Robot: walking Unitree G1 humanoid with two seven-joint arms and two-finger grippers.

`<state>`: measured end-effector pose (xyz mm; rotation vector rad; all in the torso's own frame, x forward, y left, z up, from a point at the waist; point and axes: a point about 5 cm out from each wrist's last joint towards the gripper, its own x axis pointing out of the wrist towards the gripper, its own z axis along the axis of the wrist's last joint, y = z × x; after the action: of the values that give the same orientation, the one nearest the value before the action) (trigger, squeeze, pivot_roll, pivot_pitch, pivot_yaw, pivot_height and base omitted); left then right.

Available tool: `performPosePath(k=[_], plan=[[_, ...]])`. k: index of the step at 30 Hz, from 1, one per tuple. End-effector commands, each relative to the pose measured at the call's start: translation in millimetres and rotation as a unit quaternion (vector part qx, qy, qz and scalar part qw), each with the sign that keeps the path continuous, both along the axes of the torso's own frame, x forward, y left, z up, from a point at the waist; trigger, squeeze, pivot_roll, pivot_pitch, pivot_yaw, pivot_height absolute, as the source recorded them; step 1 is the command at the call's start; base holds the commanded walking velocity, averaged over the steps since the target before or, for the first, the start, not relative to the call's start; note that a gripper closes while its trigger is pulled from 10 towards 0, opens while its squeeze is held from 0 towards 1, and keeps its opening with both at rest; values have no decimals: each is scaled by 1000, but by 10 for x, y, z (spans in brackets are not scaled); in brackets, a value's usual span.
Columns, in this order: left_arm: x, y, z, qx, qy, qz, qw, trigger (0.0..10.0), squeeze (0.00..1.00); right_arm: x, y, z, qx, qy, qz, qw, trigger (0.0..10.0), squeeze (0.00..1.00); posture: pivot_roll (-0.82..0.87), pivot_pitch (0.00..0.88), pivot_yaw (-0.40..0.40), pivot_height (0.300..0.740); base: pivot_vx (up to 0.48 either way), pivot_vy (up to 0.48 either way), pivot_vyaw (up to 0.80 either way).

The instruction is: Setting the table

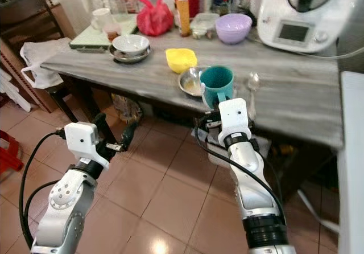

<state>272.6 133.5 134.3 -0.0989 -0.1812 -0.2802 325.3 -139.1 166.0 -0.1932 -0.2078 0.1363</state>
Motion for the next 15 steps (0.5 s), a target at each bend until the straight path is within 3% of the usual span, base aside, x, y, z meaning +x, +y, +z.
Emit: performPosePath(k=[1, 3, 10, 15], plan=[[1, 73, 7, 11, -2, 9, 1000, 10000, 0, 3, 83, 60, 21, -6, 8, 1000, 10000, 0, -112, 49, 80, 740, 461, 0, 0], [3, 67, 6, 10, -1, 9, 1000, 10000, 0, 9, 69, 69, 24, -4, 1, 1000, 10000, 0, -112, 49, 79, 740, 461, 0, 0], [-2, 64, -4, 10, 0, 9, 1000, 10000, 0, 4, 65, 67, 22, -3, 3, 1000, 10000, 0, -112, 49, 79, 740, 461, 0, -771], [-20, 51, -30, 11, 6, 4, 1000, 10000, 0, 4, 81, 60, 25, 1, 5, 1000, 10000, 0, -114, 53, 76, 740, 459, 0, -418]])
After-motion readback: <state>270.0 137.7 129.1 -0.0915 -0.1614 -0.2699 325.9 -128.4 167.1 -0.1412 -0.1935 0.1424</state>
